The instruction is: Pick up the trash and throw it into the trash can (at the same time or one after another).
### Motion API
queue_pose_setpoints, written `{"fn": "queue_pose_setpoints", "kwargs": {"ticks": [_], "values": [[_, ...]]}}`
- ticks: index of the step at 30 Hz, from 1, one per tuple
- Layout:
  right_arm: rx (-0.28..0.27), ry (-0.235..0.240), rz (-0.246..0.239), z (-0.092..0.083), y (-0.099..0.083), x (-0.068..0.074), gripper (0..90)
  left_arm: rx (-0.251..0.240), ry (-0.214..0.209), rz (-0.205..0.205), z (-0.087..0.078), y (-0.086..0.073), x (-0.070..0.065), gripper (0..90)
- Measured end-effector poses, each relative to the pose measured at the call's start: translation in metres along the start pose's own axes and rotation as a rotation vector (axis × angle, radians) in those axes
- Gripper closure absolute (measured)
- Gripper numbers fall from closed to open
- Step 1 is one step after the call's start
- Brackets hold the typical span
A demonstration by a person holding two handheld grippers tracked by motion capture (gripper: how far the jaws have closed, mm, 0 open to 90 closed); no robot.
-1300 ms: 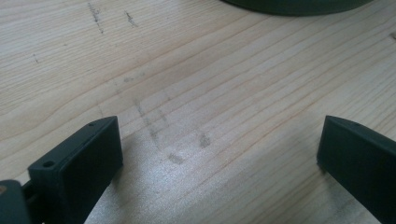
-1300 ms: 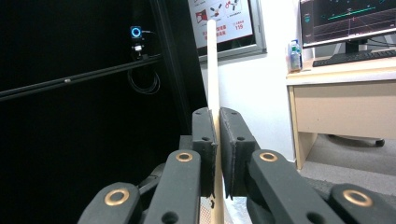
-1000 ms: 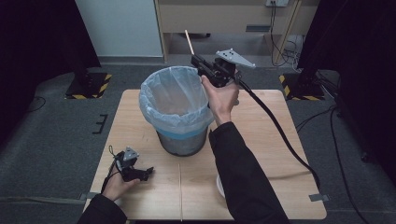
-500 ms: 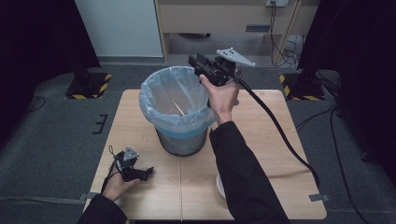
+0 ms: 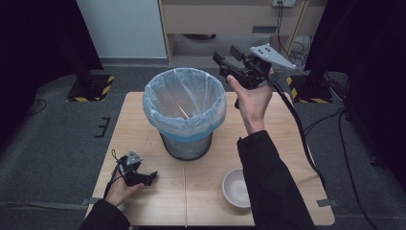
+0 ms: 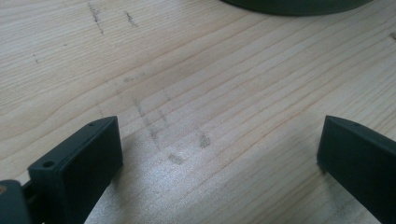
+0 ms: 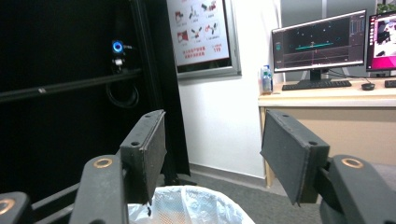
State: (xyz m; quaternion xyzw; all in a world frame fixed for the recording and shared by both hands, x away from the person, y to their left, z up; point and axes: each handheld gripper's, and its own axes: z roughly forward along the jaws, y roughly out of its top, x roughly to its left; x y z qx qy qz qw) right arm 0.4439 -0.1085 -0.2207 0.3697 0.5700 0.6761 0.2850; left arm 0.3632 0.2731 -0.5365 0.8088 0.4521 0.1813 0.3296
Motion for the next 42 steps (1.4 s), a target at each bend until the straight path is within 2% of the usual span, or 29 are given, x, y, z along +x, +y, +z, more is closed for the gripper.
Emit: {"fn": "queue_pose_setpoints", "kwargs": {"ticks": [6, 12, 16, 22, 28, 32, 36, 42], "values": [[-0.006, -0.033, -0.013, -0.033, 0.001, -0.021, 37.6, -0.002, 0.001, 0.000, 0.000, 0.000, 0.000, 0.0], [0.009, -0.065, -0.016, -0.066, -0.017, -0.045, 35.7, -0.001, 0.000, 0.000, 0.000, 0.000, 0.000, 0.0], [0.035, -0.081, -0.003, -0.088, -0.039, -0.060, 34.6, 0.001, 0.000, 0.001, 0.000, 0.000, 0.000, 0.0], [0.096, -0.112, 0.020, -0.118, -0.085, -0.083, 33.7, 0.000, 0.000, -0.001, 0.000, 0.000, 0.000, 0.0], [0.188, -0.154, 0.036, -0.146, -0.133, -0.103, 33.6, -0.001, 0.003, -0.005, 0.000, 0.000, 0.000, 0.0], [0.257, -0.161, 0.033, -0.161, -0.158, -0.110, 33.8, -0.004, 0.004, -0.008, 0.000, 0.001, -0.001, 1.0], [0.308, -0.146, 0.035, -0.171, -0.177, -0.114, 33.9, 0.000, 0.003, -0.006, -0.001, 0.001, -0.001, 3.1], [0.370, -0.127, 0.022, -0.179, -0.194, -0.118, 33.6, 0.020, -0.013, -0.006, -0.004, 0.004, -0.001, 10.2]]}}
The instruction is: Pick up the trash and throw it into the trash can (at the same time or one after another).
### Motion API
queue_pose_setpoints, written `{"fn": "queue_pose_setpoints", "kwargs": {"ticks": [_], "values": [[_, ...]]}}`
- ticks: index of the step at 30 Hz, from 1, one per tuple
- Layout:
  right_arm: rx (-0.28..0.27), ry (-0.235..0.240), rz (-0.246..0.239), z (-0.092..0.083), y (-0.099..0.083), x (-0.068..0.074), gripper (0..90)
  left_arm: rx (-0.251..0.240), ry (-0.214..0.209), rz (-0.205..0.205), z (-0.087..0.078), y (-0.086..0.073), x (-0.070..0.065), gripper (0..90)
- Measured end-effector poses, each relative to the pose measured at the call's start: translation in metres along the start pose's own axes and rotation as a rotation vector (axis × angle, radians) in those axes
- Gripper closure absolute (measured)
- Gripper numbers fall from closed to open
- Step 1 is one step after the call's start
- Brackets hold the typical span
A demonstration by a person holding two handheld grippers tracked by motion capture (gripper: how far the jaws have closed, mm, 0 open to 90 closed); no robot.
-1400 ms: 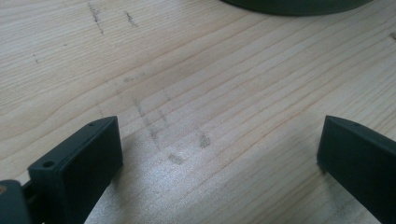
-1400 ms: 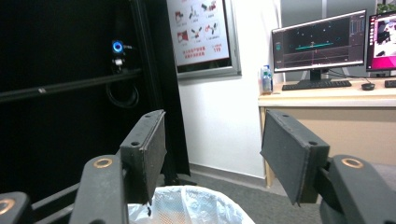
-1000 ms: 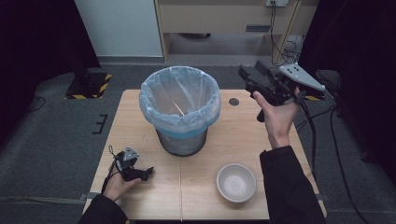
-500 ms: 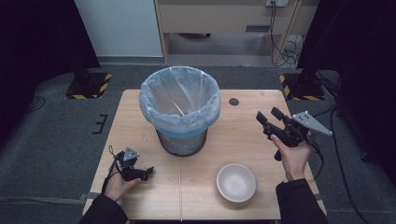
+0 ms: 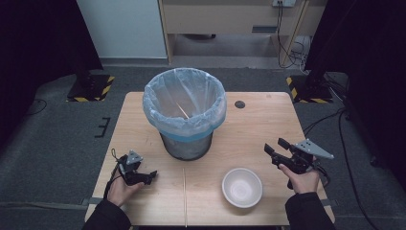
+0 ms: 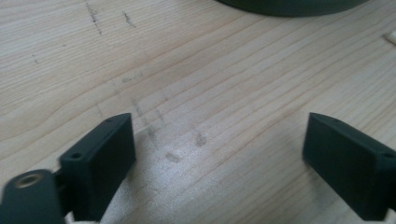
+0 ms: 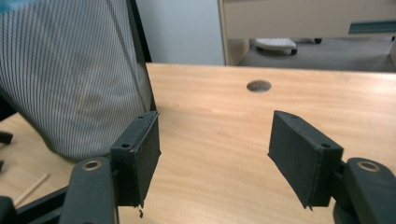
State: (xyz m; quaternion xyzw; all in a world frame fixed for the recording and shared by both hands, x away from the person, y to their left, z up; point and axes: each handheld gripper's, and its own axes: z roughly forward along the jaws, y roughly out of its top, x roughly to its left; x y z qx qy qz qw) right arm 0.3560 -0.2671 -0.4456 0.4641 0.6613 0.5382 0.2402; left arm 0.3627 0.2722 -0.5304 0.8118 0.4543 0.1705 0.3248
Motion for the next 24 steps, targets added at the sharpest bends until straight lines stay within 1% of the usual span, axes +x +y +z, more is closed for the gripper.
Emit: {"fn": "queue_pose_setpoints", "kwargs": {"ticks": [3, 5, 7, 11, 13, 16, 19, 21, 24], "values": [[0.023, 0.006, 0.000, -0.001, -0.008, -0.001, 33.7, 0.006, -0.022, -0.023, -0.003, 0.002, -0.001, 15.6], [0.046, 0.011, -0.006, -0.002, -0.014, -0.001, 33.7, 0.007, -0.028, -0.033, -0.005, 0.003, -0.003, 18.7], [0.060, 0.018, -0.007, -0.003, -0.017, -0.001, 33.8, -0.006, -0.036, -0.039, -0.008, 0.005, -0.006, 20.5], [0.088, 0.039, -0.012, -0.007, -0.024, 0.001, 34.3, -0.046, -0.059, -0.055, -0.015, 0.010, -0.016, 24.8], [0.102, 0.050, -0.019, -0.009, -0.028, 0.003, 34.6, -0.069, -0.079, -0.061, -0.017, 0.013, -0.025, 26.8], [0.129, 0.064, -0.035, -0.011, -0.032, 0.007, 34.8, -0.089, -0.097, -0.064, -0.019, 0.017, -0.036, 29.2], [0.141, 0.071, -0.038, -0.012, -0.034, 0.008, 34.9, -0.111, -0.121, -0.071, -0.020, 0.020, -0.050, 30.8], [0.152, 0.079, -0.038, -0.012, -0.036, 0.009, 35.2, -0.110, -0.135, -0.069, -0.021, 0.022, -0.058, 32.3], [0.175, 0.093, -0.051, -0.012, -0.040, 0.011, 36.6, -0.102, -0.138, -0.067, -0.020, 0.025, -0.069, 35.5]]}}
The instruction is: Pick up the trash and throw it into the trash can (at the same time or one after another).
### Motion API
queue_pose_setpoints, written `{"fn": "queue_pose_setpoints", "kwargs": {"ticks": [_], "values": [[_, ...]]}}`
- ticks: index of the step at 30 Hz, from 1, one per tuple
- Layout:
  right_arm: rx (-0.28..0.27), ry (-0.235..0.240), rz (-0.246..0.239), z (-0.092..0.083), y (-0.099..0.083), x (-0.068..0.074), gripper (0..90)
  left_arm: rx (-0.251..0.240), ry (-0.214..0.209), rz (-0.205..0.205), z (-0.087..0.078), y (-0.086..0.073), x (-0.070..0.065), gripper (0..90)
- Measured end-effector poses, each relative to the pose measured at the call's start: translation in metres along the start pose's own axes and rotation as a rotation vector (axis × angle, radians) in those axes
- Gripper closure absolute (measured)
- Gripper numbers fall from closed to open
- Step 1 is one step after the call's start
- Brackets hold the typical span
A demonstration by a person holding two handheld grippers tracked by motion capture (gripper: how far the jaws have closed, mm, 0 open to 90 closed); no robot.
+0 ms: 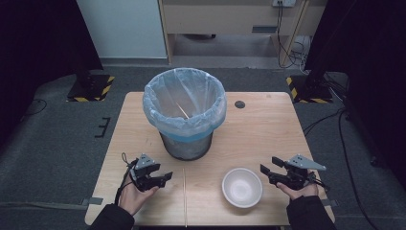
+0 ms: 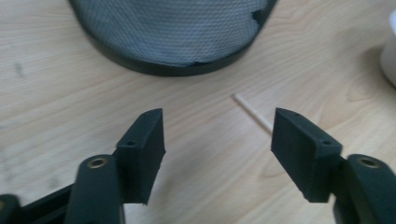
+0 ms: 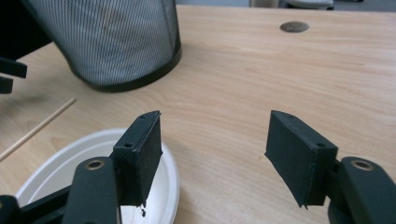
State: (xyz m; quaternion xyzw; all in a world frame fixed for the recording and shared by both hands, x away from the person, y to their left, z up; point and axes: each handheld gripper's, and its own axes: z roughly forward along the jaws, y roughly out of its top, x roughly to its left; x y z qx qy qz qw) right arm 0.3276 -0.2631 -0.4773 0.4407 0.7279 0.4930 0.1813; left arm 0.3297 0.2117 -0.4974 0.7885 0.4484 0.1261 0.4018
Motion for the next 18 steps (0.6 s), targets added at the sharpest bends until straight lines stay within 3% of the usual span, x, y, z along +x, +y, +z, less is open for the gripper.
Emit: {"fn": "queue_pose_setpoints", "kwargs": {"ticks": [9, 18], "values": [[0.051, 0.032, -0.017, 0.007, -0.004, 0.006, 40.9, 0.084, -0.025, -0.015, 0.016, -0.003, -0.034, 38.8], [0.085, 0.050, -0.027, 0.011, -0.006, 0.009, 42.8, 0.141, -0.009, -0.022, 0.029, -0.006, -0.052, 41.8]]}}
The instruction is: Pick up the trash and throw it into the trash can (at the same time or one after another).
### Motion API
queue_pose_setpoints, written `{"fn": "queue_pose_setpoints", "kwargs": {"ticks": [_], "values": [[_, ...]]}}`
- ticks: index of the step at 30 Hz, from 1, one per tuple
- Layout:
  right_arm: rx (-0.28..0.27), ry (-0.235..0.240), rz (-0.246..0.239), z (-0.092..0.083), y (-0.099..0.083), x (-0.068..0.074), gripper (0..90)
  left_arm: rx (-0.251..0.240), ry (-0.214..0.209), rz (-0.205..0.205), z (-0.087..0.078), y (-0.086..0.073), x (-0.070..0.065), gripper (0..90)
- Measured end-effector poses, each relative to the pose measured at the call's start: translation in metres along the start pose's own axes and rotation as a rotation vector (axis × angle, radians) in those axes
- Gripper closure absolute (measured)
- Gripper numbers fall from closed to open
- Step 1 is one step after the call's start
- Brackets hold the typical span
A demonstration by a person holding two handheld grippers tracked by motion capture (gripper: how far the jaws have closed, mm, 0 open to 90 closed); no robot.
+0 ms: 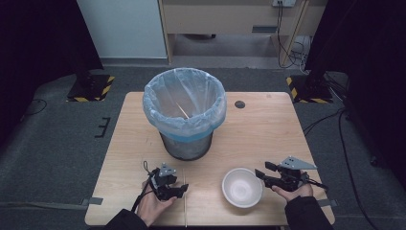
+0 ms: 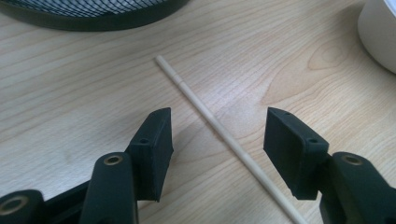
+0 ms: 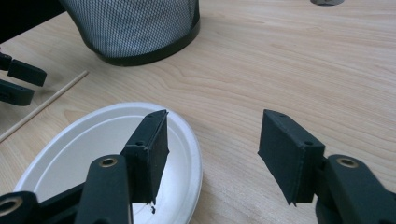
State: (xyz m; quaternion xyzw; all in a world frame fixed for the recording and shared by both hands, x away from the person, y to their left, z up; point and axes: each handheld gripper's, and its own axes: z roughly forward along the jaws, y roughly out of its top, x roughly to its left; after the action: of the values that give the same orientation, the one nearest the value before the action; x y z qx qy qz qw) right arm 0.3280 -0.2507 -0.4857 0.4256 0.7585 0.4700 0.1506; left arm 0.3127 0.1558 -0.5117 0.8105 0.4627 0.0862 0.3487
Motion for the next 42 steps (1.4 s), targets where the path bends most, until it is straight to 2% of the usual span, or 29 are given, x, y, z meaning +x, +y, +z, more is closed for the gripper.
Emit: {"fn": "queue_pose_setpoints", "kwargs": {"ticks": [7, 12, 15, 18, 28, 30, 36, 42], "values": [[0.050, 0.030, -0.010, 0.004, -0.003, 0.001, 46.3, 0.032, 0.012, 0.028, 0.008, 0.000, -0.008, 45.0], [0.070, 0.040, -0.016, 0.006, -0.003, 0.002, 50.0, 0.035, 0.016, 0.025, 0.008, 0.001, -0.005, 51.1], [0.082, 0.045, -0.021, 0.007, -0.004, 0.002, 51.5, 0.053, 0.048, 0.067, 0.007, 0.002, -0.005, 55.5], [0.098, 0.050, -0.020, 0.009, -0.004, 0.003, 52.2, 0.065, 0.066, 0.091, 0.006, 0.002, -0.005, 61.0], [0.146, 0.059, -0.029, 0.015, -0.008, 0.003, 52.6, 0.090, 0.079, 0.140, 0.004, 0.004, 0.000, 73.5], [0.148, 0.065, -0.017, 0.015, -0.008, 0.003, 52.7, 0.093, 0.080, 0.147, 0.004, 0.004, 0.001, 75.7], [0.165, 0.063, -0.025, 0.017, -0.009, 0.002, 53.1, 0.104, 0.070, 0.155, 0.003, 0.005, 0.006, 81.5], [0.178, 0.061, -0.028, 0.017, -0.009, 0.002, 54.0, 0.118, 0.066, 0.140, 0.002, 0.007, 0.011, 85.0]]}}
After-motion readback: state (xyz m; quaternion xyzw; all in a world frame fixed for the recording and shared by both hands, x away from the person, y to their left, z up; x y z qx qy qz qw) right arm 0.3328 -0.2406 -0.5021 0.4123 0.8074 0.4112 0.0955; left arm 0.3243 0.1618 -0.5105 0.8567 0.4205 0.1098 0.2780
